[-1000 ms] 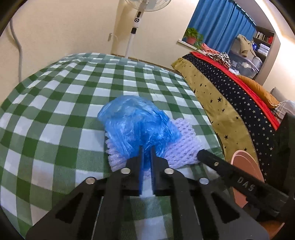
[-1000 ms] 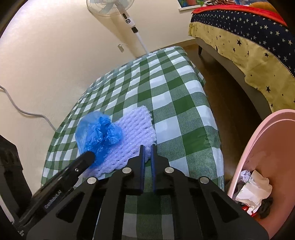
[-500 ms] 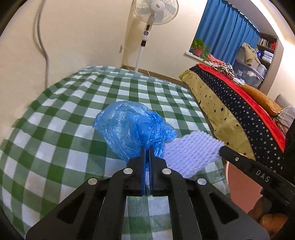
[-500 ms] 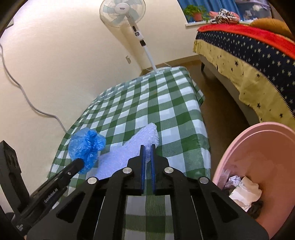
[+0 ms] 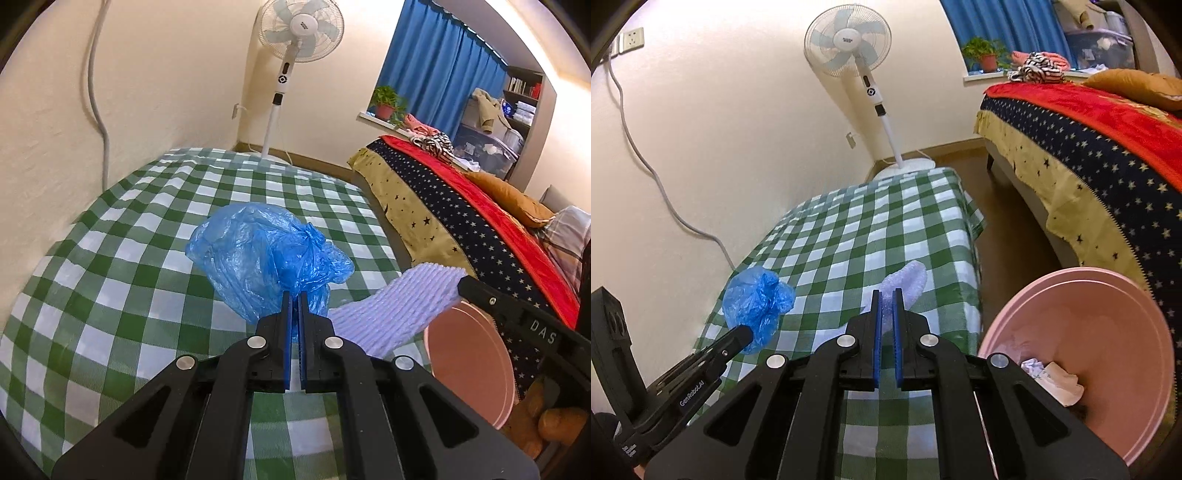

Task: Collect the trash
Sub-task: 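Lift the blue bag and foam sheet and carry them over the pink bin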

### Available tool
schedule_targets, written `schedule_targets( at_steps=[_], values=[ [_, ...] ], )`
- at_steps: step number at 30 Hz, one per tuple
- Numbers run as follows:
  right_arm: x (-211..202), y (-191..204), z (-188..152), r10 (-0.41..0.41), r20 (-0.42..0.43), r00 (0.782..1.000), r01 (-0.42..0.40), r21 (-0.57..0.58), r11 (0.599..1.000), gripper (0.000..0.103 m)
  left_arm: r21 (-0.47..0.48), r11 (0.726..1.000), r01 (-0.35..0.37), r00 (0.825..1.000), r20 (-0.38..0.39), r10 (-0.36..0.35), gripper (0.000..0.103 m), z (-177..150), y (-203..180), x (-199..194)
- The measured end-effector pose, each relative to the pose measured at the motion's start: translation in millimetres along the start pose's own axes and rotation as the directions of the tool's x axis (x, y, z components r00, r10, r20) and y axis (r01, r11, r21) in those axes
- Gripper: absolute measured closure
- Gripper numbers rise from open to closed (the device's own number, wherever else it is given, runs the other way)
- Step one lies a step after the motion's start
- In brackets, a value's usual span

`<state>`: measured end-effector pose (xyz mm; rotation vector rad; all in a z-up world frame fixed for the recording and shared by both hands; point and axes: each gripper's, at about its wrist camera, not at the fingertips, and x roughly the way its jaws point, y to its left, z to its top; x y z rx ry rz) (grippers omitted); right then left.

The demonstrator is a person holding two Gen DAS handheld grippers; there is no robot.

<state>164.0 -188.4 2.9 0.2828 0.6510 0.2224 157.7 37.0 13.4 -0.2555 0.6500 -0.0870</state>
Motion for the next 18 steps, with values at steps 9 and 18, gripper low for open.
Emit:
schedule_targets(
  at_steps=[9, 18],
  values=[
    [-28, -3, 6, -0.023, 0.027, 0.999, 0.023, -0.015, 1.000, 0.098, 0.011, 1.000, 0.024, 1.000, 0.003, -0.024, 0.100, -3, -10, -9],
    [-61, -15, 20, -0.073, 0.064, 0.995, 0.075, -0.018, 0.997, 0.098, 0.030, 0.997, 0.066, 0.998, 0.000, -0.066, 0.100, -6, -27, -10]
  ],
)
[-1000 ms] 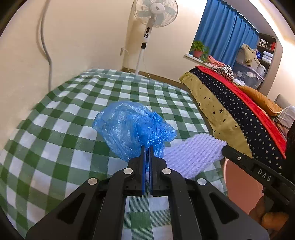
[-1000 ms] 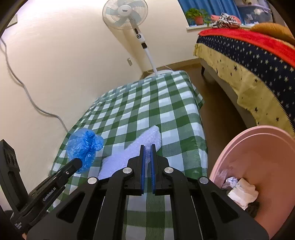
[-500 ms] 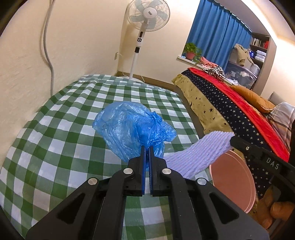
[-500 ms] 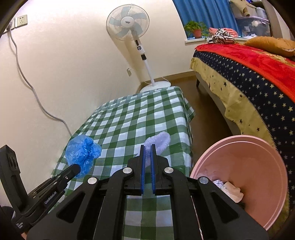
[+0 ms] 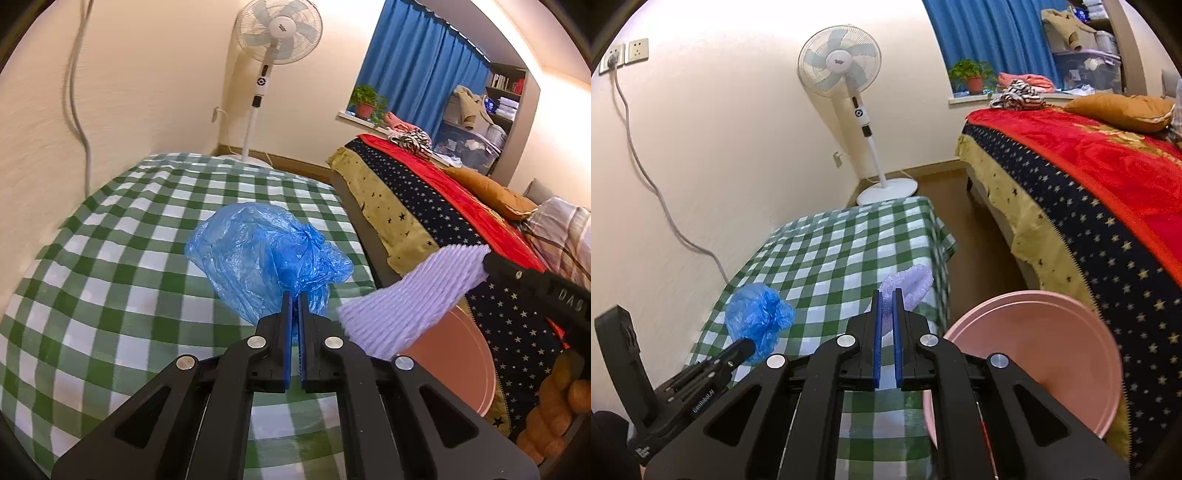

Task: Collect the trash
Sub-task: 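Lift the blue bag and foam sheet and carry them over the pink bin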

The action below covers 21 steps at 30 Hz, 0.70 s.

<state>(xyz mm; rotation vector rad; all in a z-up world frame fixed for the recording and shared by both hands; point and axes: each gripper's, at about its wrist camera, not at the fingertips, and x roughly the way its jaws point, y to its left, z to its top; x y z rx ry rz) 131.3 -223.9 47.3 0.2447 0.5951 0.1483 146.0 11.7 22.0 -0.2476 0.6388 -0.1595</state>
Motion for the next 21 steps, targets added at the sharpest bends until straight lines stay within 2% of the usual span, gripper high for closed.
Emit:
schedule_targets(
  at_steps=[10, 14, 21],
  values=[
    [-28, -30, 7, -0.100, 0.036, 0.994, 0.099, 0.023, 0.995, 0.098, 0.036, 0.996, 0.081, 0.997, -0.015, -0.081, 0.100, -5, -38, 11],
    [-37, -45, 12, -0.184, 0.044, 0.982, 0.184, 0.008, 0.983, 0.098, 0.055, 0.991, 0.118, 0.993, -0.026, -0.117, 0.100, -8, -55, 17],
    [-50, -69, 16, -0.269, 0.041, 0.962, 0.268, 0.035, 0.963, 0.098, 0.097, 0.977, 0.188, 0.981, -0.059, -0.183, 0.100, -17, -88, 31]
  ],
)
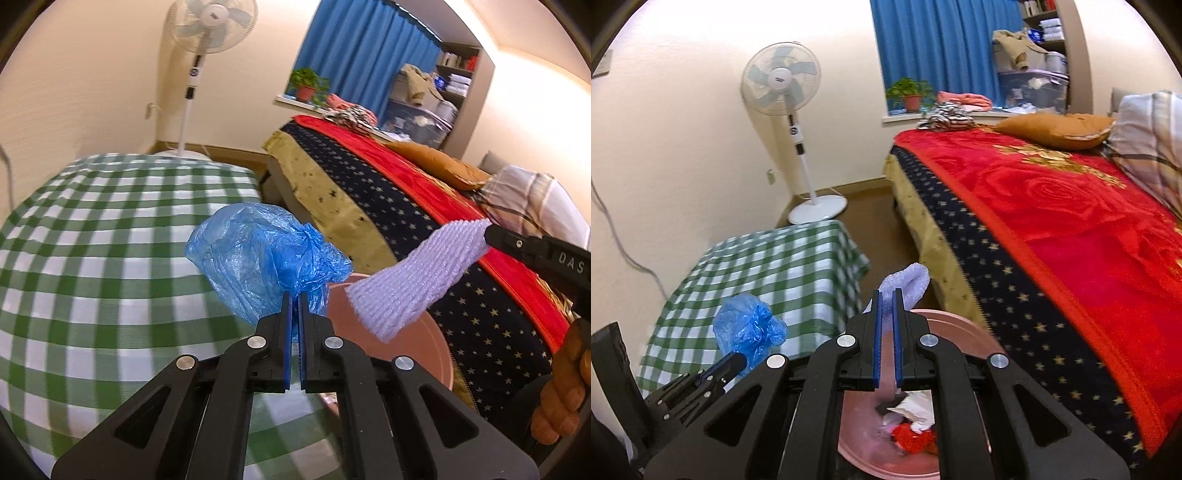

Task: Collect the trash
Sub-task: 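Lift the blue bag and foam sheet and carry them over the pink bin, then open both tools over the pink bin to drop the blue bag and foam sheet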

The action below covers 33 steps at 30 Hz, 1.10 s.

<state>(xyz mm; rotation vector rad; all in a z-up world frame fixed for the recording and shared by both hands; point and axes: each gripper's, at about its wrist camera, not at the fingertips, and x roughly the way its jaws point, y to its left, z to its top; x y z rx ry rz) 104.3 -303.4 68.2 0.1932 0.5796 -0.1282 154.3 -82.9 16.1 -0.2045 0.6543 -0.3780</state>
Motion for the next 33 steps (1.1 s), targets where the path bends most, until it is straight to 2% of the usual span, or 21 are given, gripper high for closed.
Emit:
schedule_targets(
  at_steps=[7, 16, 19, 21, 22, 23, 30, 32, 33],
  values=[
    [2, -25, -4, -0.065, -0.021, 0.998, 0.066, 0.043, 0.997, 0.098, 0.033, 0.998, 0.053, 0.998, -0.033, -0.052, 0.100, -6, -28, 18],
    [6, -35, -7, -0.104, -0.045, 0.993, 0.107, 0.047, 0.993, 0.097, 0.073, 0.991, 0.109, 0.991, -0.082, -0.103, 0.100, -15, -54, 39],
    [9, -39, -8, -0.125, -0.065, 0.990, 0.129, 0.061, 0.990, 0.093, 0.098, 0.985, 0.139, 0.985, -0.112, -0.128, 0.098, -18, -62, 44],
    [11, -44, -8, -0.140, -0.078, 0.987, 0.146, 0.083, 0.986, 0.078, 0.106, 0.985, 0.137, 0.985, -0.118, -0.124, 0.083, -20, -65, 46],
    [10, -46, -9, -0.147, -0.079, 0.986, 0.154, 0.096, 0.983, 0.060, 0.102, 0.985, 0.137, 0.985, -0.117, -0.125, 0.068, -20, -63, 46],
    [9, -47, -9, -0.150, -0.079, 0.986, 0.157, 0.101, 0.982, 0.048, 0.097, 0.986, 0.139, 0.985, -0.114, -0.128, 0.065, -20, -62, 45],
    [-2, -42, -12, -0.143, -0.069, 0.987, 0.150, 0.103, 0.983, 0.040, 0.092, 0.990, 0.112, 0.991, -0.090, -0.103, 0.062, -15, -54, 31],
    [-9, -40, -13, -0.132, -0.057, 0.990, 0.138, 0.104, 0.985, 0.030, 0.092, 0.992, 0.091, 0.994, -0.075, -0.084, 0.050, -12, -52, 22],
    [-13, -38, -14, -0.130, -0.046, 0.991, 0.134, 0.099, 0.986, 0.027, 0.091, 0.993, 0.080, 0.995, -0.065, -0.075, 0.047, -10, -52, 18]
  ],
)
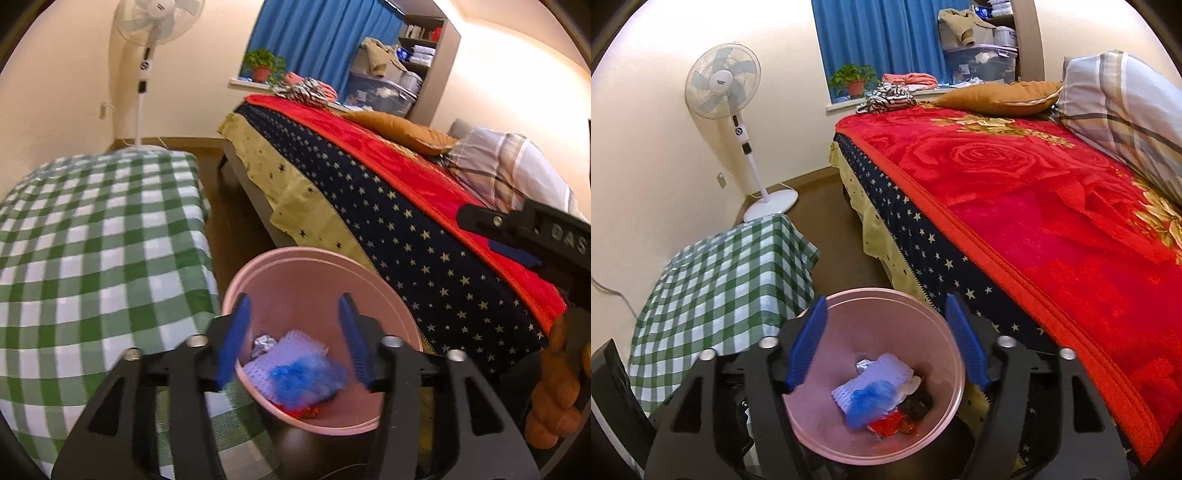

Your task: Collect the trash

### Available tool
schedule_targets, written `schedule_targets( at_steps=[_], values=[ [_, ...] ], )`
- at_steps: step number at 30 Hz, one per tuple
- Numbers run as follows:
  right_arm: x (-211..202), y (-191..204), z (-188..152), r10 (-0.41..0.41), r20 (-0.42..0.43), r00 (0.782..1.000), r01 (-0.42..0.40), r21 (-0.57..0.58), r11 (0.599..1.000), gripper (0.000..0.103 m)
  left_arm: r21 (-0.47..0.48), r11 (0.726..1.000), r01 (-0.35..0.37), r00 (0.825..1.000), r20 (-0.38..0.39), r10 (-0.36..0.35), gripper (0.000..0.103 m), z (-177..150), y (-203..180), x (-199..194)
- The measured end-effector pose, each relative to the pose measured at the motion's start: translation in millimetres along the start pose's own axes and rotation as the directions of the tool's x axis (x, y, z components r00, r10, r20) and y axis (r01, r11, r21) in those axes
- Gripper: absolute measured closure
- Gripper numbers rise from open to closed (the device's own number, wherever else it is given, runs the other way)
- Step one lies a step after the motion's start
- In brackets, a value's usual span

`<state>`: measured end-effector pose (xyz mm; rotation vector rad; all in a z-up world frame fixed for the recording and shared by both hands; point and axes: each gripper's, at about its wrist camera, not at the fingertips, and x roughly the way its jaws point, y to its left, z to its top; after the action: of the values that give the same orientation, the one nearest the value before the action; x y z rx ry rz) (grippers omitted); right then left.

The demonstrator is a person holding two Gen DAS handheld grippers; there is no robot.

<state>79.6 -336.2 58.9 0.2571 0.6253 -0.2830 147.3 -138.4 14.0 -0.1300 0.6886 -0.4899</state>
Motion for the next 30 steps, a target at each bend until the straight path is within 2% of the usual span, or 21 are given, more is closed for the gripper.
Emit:
schedule_targets(
  at_steps=[2, 3, 5, 9, 11, 15, 16, 17, 21, 23, 26, 30],
  values=[
    [-8, 3, -2, 0.002, 0.017, 1.000, -0.002, -0.012, 1.000, 0.015, 0.000, 1.000, -0.019, 1.000, 0.023, 0.019, 0.040, 3, -1, -10],
    [-13, 5, -3, 0.004, 0.027, 1.000, -0.003, -0.016, 1.000, 0.012, 0.004, 0.999, -0.032, 0.999, 0.033, 0.031, 0.039, 5, -2, -16],
    [-20, 6, -4, 0.005, 0.042, 0.999, -0.004, -0.018, 1.000, 0.005, 0.011, 0.998, -0.059, 0.997, 0.050, 0.058, 0.029, 8, -3, -25],
    [-31, 8, -10, 0.019, 0.059, 0.998, -0.018, -0.009, 1.000, 0.005, 0.002, 0.992, -0.125, 0.990, 0.070, 0.124, 0.024, 12, -2, -44],
    [-37, 8, -16, 0.025, 0.063, 0.998, -0.026, 0.013, 1.000, 0.005, -0.007, 0.987, -0.164, 0.984, 0.073, 0.164, 0.015, 12, -1, -55],
    [-49, 16, -32, 0.041, 0.070, 0.997, -0.042, 0.008, 0.999, 0.005, 0.001, 0.972, -0.235, 0.970, 0.072, 0.234, 0.014, 5, 4, -81],
    [-51, 18, -35, 0.046, 0.066, 0.997, -0.047, 0.009, 0.999, 0.005, 0.010, 0.966, -0.259, 0.964, 0.070, 0.258, 0.013, 2, 7, -88],
    [-54, 22, -39, 0.059, 0.063, 0.996, -0.059, 0.001, 0.998, 0.005, 0.011, 0.957, -0.290, 0.955, 0.070, 0.288, 0.008, -1, 10, -96],
    [-67, 45, -61, 0.100, 0.063, 0.993, -0.094, -0.092, 0.991, 0.005, -0.013, 0.909, -0.417, 0.906, 0.077, 0.416, 0.008, -19, 23, -123],
    [-73, 54, -73, 0.104, 0.066, 0.992, -0.095, -0.120, 0.988, 0.005, -0.024, 0.886, -0.463, 0.882, 0.084, 0.464, 0.008, -30, 30, -135],
    [-79, 63, -92, 0.107, 0.054, 0.993, -0.097, -0.149, 0.984, 0.005, -0.019, 0.861, -0.508, 0.856, 0.097, 0.507, 0.008, -41, 36, -151],
    [-81, 72, -112, 0.099, 0.038, 0.994, -0.091, -0.181, 0.979, 0.005, -0.056, 0.852, -0.521, 0.845, 0.111, 0.524, 0.008, -60, 42, -174]
  ],
)
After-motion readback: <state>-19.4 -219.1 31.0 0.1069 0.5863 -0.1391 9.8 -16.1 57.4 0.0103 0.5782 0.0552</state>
